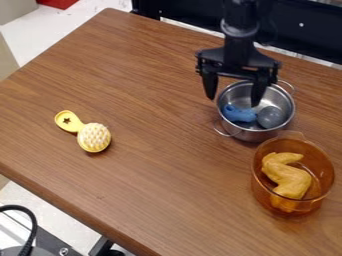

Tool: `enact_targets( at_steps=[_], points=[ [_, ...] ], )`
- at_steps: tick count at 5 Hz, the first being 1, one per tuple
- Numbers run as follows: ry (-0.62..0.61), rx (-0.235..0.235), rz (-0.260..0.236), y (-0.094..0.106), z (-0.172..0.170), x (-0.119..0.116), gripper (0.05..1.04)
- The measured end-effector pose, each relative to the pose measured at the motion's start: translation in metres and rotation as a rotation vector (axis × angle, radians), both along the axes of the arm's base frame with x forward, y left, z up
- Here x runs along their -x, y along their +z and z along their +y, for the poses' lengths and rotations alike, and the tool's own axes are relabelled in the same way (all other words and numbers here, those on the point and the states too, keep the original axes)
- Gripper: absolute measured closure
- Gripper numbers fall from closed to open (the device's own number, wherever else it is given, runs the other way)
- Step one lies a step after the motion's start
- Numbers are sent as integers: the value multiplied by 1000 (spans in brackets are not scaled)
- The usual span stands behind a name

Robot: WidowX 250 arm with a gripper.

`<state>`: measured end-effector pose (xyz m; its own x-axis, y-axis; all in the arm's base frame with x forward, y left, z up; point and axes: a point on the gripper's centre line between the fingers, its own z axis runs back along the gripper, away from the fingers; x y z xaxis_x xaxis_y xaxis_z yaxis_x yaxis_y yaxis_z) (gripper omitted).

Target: Move the silver pot from the middle to the upper left side of the table

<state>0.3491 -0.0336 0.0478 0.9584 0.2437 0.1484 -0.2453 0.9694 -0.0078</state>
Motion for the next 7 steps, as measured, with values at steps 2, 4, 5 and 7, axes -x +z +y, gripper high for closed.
enact_targets(
  at_steps=[2, 4, 5, 7],
  points=[
    [-24, 21, 6, 2, 2, -9, 83],
    [-16, 21, 15, 0, 10, -19, 83],
    [-18, -10, -4, -5, 14, -21, 83],
    [-42, -38, 16, -18, 12, -20, 136]
  ],
)
